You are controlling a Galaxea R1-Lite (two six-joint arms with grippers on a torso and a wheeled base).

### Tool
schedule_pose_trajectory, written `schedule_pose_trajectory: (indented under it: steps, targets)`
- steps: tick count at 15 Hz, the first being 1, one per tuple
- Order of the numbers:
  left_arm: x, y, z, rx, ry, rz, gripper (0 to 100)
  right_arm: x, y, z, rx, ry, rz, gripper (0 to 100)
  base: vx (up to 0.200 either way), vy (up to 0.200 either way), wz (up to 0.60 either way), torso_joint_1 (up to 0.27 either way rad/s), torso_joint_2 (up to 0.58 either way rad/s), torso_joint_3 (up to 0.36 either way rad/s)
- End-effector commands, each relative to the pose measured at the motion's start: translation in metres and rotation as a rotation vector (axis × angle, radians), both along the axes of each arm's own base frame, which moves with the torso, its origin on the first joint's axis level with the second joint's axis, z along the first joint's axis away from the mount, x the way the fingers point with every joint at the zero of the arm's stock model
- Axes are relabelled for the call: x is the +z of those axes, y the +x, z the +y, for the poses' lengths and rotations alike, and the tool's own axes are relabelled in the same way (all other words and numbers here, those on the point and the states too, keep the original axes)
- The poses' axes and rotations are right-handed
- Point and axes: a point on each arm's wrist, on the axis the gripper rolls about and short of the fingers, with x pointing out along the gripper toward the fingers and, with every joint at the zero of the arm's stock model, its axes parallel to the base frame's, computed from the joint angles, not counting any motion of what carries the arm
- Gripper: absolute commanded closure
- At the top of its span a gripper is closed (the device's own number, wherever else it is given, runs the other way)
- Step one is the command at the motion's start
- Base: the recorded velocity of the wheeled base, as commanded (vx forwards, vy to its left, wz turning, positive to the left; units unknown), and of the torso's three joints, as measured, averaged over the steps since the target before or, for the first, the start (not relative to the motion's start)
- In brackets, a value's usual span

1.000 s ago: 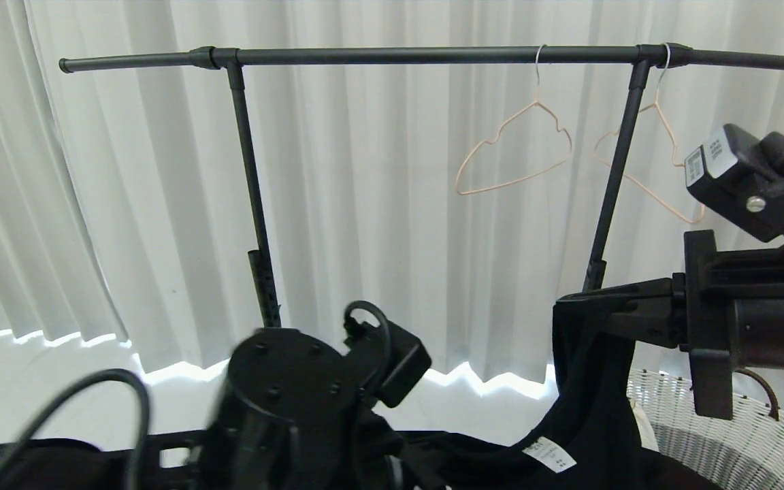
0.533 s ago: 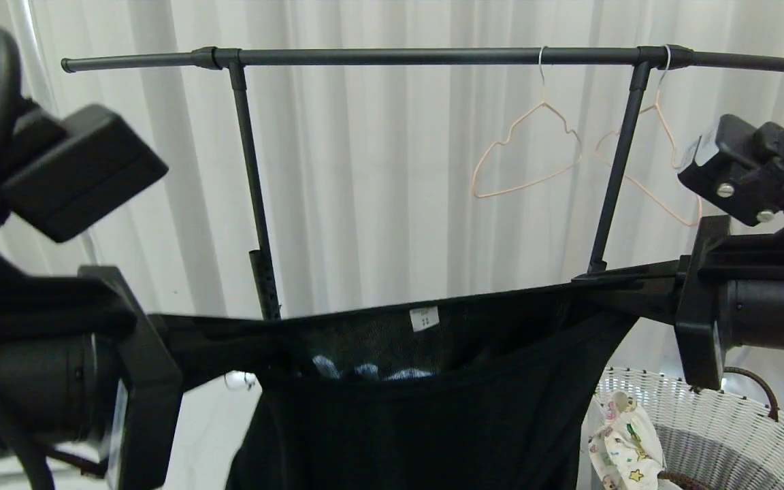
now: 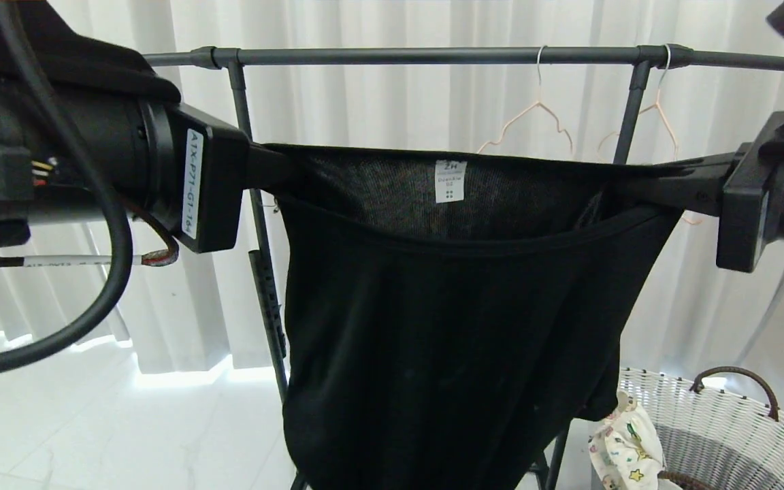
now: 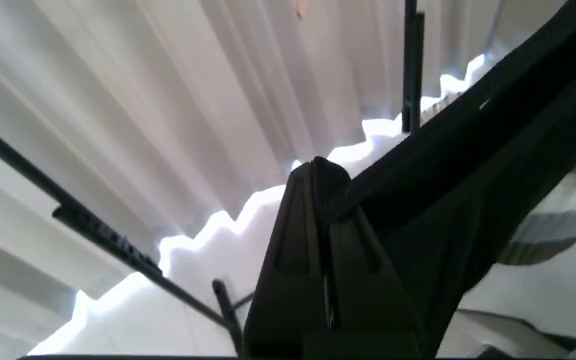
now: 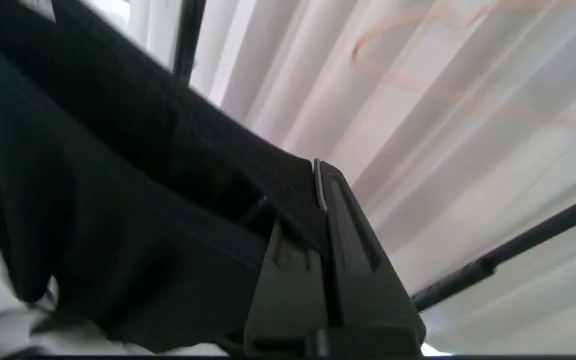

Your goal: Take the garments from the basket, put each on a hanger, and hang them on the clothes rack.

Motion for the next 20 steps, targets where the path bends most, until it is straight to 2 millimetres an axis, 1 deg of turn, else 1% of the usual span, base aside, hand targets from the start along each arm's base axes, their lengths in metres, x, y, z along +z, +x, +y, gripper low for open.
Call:
schedule_pose_trajectory:
  steps: [1,4,5,6,7,8,9,10,11,13,16,19,20]
  targets:
    - [0.004,0.001,-0.004,-0.011,-0.006,-0.013,100,0.009,-0.002,-0.003,-0.004,0.023,-0.024,100,0.0,0.0,0.0,0.0,0.0,0.0]
    - [0.002,0.002,-0.004,-0.015,0.018,-0.019,100,0.01,-0.005,-0.006,-0.004,0.023,-0.024,100,0.0,0.0,0.0,0.0,0.0,0.0]
    - [-0.001,0.002,-0.005,-0.018,0.035,-0.016,100,0.013,-0.012,-0.013,0.0,0.025,-0.023,100,0.0,0.0,0.0,0.0,0.0,0.0]
    - [-0.001,0.002,-0.005,-0.032,0.063,-0.038,100,0.018,-0.024,-0.023,0.014,0.021,-0.012,100,0.0,0.0,0.0,0.0,0.0,0.0]
    - [0.001,0.005,-0.007,-0.043,0.065,-0.068,100,0.021,-0.041,-0.038,0.054,0.007,0.028,100,0.0,0.0,0.0,0.0,0.0,0.0]
    - [0.003,0.01,-0.012,-0.049,0.034,-0.098,100,0.022,-0.058,-0.051,0.118,-0.003,0.07,100,0.0,0.0,0.0,0.0,0.0,0.0]
    - [0.002,0.017,-0.021,-0.066,0.013,-0.117,100,0.02,-0.069,-0.059,0.175,-0.015,0.104,100,0.0,0.0,0.0,0.0,0.0,0.0]
    - [0.004,0.022,-0.028,-0.101,-0.018,-0.14,100,0.017,-0.077,-0.062,0.243,-0.028,0.138,100,0.0,0.0,0.0,0.0,0.0,0.0]
    - [0.004,0.025,-0.035,-0.153,-0.041,-0.15,100,0.016,-0.082,-0.059,0.306,-0.037,0.151,100,0.0,0.0,0.0,0.0,0.0,0.0]
    - [0.001,0.022,-0.041,-0.227,-0.042,-0.142,100,0.015,-0.085,-0.049,0.385,-0.035,0.179,100,0.0,0.0,0.0,0.0,0.0,0.0]
    - [-0.004,0.02,-0.041,-0.233,-0.029,-0.129,100,0.014,-0.083,-0.042,0.401,-0.035,0.186,100,0.0,0.0,0.0,0.0,0.0,0.0]
    - [-0.001,0.006,-0.026,-0.229,-0.024,-0.125,100,0.013,-0.072,-0.038,0.308,-0.043,0.177,100,0.0,0.0,0.0,0.0,0.0,0.0]
    - [0.002,-0.007,-0.011,-0.229,0.0,-0.093,100,0.016,-0.059,-0.028,0.253,-0.014,0.135,100,0.0,0.0,0.0,0.0,0.0,0.0]
